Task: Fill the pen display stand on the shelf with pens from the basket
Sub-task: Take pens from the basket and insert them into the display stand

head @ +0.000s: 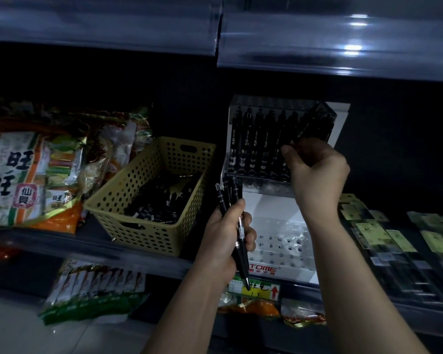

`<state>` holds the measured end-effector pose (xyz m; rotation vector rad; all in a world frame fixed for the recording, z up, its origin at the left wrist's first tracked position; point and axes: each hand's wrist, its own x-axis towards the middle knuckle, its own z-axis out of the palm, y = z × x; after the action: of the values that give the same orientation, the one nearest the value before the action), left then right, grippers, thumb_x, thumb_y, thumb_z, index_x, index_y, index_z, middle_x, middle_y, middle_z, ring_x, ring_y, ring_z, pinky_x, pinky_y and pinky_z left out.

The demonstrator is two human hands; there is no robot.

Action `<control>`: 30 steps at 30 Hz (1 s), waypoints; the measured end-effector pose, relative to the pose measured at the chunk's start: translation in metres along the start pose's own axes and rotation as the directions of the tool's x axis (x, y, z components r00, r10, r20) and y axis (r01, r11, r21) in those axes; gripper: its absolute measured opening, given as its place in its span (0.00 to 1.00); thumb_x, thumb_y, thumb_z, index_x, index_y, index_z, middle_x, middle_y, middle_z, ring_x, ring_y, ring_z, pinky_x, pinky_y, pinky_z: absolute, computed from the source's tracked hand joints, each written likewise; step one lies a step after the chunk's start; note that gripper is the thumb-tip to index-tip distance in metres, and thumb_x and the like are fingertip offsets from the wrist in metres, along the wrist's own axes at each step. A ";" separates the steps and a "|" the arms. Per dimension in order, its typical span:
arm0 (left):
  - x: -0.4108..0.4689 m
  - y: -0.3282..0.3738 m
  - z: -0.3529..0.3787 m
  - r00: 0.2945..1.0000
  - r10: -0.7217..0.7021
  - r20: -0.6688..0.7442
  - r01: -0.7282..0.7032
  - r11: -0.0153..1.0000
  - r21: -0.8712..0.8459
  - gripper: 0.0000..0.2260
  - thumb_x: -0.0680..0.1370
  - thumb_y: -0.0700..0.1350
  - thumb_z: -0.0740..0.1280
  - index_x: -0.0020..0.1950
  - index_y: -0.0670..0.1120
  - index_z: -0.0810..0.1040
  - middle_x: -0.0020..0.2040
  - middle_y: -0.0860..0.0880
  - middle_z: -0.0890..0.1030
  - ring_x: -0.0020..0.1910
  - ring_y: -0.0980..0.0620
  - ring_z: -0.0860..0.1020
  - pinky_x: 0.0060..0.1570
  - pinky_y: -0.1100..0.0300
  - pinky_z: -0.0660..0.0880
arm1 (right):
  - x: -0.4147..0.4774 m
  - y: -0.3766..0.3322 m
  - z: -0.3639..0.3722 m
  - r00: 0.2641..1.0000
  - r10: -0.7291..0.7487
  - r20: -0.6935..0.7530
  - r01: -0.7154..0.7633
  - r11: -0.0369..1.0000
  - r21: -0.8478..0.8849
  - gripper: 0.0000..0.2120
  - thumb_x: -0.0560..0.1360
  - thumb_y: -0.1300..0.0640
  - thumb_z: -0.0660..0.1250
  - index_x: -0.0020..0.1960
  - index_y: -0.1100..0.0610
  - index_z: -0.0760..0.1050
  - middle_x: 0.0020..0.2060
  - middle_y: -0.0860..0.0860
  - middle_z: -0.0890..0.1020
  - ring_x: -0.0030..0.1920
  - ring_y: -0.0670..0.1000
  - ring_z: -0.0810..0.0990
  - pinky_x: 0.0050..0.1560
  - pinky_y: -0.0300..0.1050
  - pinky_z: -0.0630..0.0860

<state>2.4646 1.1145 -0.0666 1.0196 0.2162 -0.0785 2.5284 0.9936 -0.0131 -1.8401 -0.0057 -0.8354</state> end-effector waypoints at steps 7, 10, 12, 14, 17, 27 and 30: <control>-0.003 0.002 0.001 0.999 0.034 0.029 -0.033 0.999 -0.032 0.01 0.80 0.39 0.60 0.49 0.44 0.71 0.34 0.48 0.72 0.26 0.53 0.69 0.23 0.62 0.65 | -0.005 0.005 0.007 0.997 -0.022 0.068 0.035 0.982 -0.184 0.11 0.72 0.55 0.73 0.52 0.58 0.82 0.45 0.53 0.85 0.47 0.53 0.82 0.47 0.42 0.76; -0.005 0.001 0.001 0.998 0.056 0.019 -0.056 0.998 -0.027 0.02 0.80 0.40 0.61 0.49 0.43 0.72 0.34 0.48 0.73 0.28 0.53 0.70 0.24 0.62 0.66 | -0.006 0.006 0.009 0.996 -0.066 0.063 0.080 0.963 -0.259 0.13 0.72 0.55 0.73 0.54 0.59 0.80 0.44 0.55 0.85 0.48 0.57 0.81 0.47 0.47 0.76; -0.005 0.002 -0.001 0.997 0.075 0.008 -0.074 0.997 -0.023 0.03 0.80 0.41 0.62 0.48 0.43 0.72 0.33 0.49 0.73 0.28 0.53 0.70 0.24 0.62 0.67 | -0.005 0.006 0.010 0.994 -0.087 0.065 0.102 0.956 -0.274 0.13 0.72 0.56 0.73 0.54 0.59 0.78 0.43 0.55 0.84 0.48 0.58 0.80 0.47 0.52 0.77; -0.005 0.002 -0.001 0.996 0.091 -0.008 -0.091 0.996 -0.015 0.04 0.80 0.42 0.62 0.47 0.43 0.72 0.33 0.49 0.75 0.28 0.53 0.71 0.24 0.62 0.68 | -0.004 0.007 0.009 0.993 -0.090 0.076 0.109 0.952 -0.287 0.10 0.72 0.56 0.73 0.50 0.60 0.79 0.42 0.57 0.83 0.47 0.59 0.80 0.46 0.53 0.77; -0.005 0.002 -0.002 0.993 0.115 -0.023 -0.115 0.993 0.012 0.06 0.81 0.43 0.62 0.47 0.42 0.72 0.33 0.49 0.76 0.26 0.53 0.71 0.23 0.61 0.68 | -0.001 0.008 0.010 0.992 -0.085 0.094 0.111 0.942 -0.318 0.10 0.72 0.55 0.73 0.49 0.60 0.80 0.42 0.57 0.84 0.46 0.59 0.80 0.44 0.49 0.77; -0.004 0.002 0.002 0.991 0.124 -0.039 -0.124 0.992 0.020 0.05 0.80 0.43 0.62 0.47 0.42 0.72 0.34 0.50 0.78 0.25 0.53 0.70 0.23 0.62 0.67 | 0.005 0.008 0.009 0.990 -0.030 0.137 0.077 0.935 -0.347 0.10 0.72 0.52 0.72 0.51 0.56 0.83 0.43 0.54 0.85 0.46 0.56 0.81 0.43 0.43 0.75; -0.003 0.002 0.003 0.992 0.120 -0.041 -0.120 0.993 0.012 0.04 0.80 0.42 0.62 0.49 0.41 0.73 0.36 0.48 0.78 0.26 0.52 0.71 0.24 0.61 0.67 | 0.001 0.010 0.010 0.990 -0.063 0.123 0.102 0.932 -0.347 0.10 0.71 0.52 0.73 0.50 0.57 0.83 0.43 0.55 0.85 0.46 0.57 0.82 0.45 0.44 0.76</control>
<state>2.4623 1.1132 -0.0626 1.0421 0.1917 0.0509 2.5386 0.9966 -0.0226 -2.2370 -0.0033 -0.8316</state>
